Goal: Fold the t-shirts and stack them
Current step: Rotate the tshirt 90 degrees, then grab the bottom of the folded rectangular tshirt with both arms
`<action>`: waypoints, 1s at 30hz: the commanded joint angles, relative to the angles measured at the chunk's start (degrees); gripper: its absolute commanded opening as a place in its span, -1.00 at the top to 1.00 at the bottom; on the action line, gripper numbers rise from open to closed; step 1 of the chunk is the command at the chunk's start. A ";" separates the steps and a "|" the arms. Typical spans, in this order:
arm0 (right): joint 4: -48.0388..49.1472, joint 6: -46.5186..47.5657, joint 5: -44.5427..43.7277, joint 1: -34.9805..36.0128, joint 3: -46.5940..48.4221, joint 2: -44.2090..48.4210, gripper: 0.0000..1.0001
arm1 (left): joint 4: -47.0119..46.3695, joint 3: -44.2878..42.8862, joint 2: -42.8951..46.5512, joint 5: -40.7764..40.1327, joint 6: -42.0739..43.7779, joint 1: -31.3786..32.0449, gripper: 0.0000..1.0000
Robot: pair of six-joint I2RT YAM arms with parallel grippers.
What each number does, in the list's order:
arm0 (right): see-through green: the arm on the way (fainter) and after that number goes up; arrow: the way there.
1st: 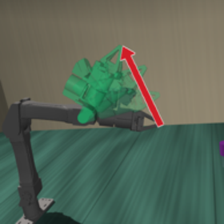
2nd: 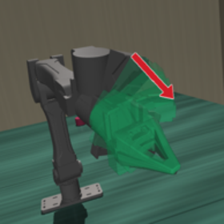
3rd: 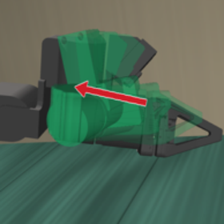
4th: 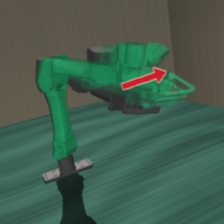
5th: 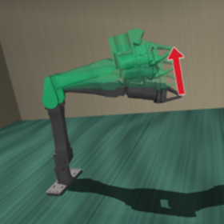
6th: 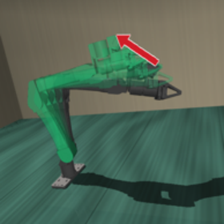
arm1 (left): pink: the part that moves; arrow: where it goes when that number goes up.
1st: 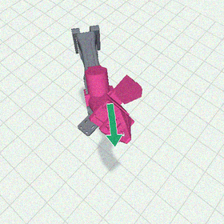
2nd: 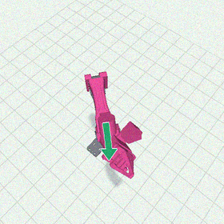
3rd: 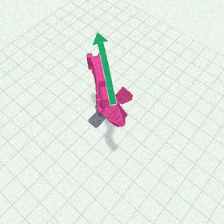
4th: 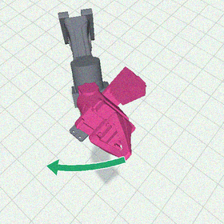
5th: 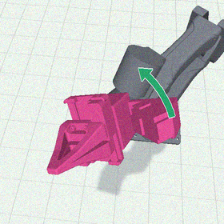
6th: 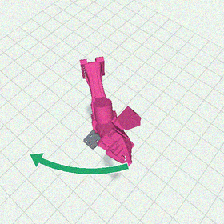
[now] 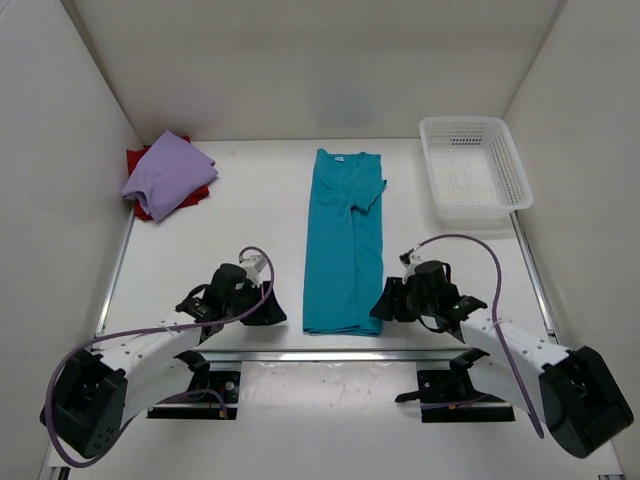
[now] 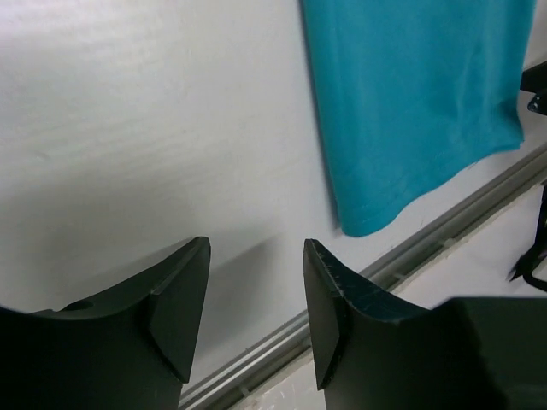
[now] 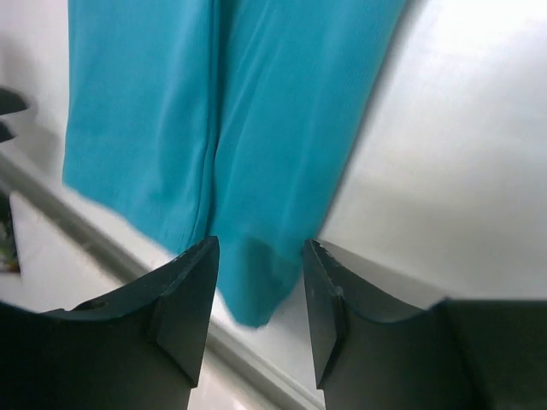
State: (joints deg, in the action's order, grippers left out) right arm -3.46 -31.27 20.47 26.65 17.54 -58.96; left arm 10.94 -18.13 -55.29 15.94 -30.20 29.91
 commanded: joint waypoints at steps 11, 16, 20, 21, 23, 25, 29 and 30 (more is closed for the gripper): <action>-7.00 -10.47 0.36 4.10 -8.48 14.40 0.33 | -13.04 -1.73 -12.91 2.25 -6.36 11.66 -0.18; -4.62 -12.85 0.53 5.95 -9.54 14.13 0.49 | -14.90 -1.73 -16.42 1.29 -6.81 12.71 -0.14; -4.88 -12.06 0.72 4.55 -9.45 15.01 0.71 | -18.93 -2.34 -19.41 2.69 -8.38 14.12 -0.05; -5.23 -12.15 0.45 4.55 -9.28 15.62 0.75 | -19.20 -2.52 -20.64 3.30 -8.56 14.56 0.14; -6.55 -11.89 0.45 4.46 -9.37 16.68 0.94 | -18.59 -3.57 -21.53 2.95 -7.95 15.78 0.60; -7.43 -11.36 1.58 5.33 -9.37 17.30 1.00 | -16.14 -3.58 -21.53 2.51 -7.42 16.67 0.88; -13.22 -15.12 0.02 13.48 -9.37 20.01 1.00 | -8.24 -0.52 -15.14 3.04 -5.93 17.55 1.00; -14.89 -16.71 -1.38 16.73 -8.50 20.98 0.99 | -5.52 0.63 -13.46 3.21 -6.36 17.81 1.00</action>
State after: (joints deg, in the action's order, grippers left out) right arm -13.78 -44.42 20.40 37.63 8.34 -40.32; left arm -3.88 -20.21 -73.38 18.90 -37.80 46.68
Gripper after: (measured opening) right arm 0.012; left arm 0.025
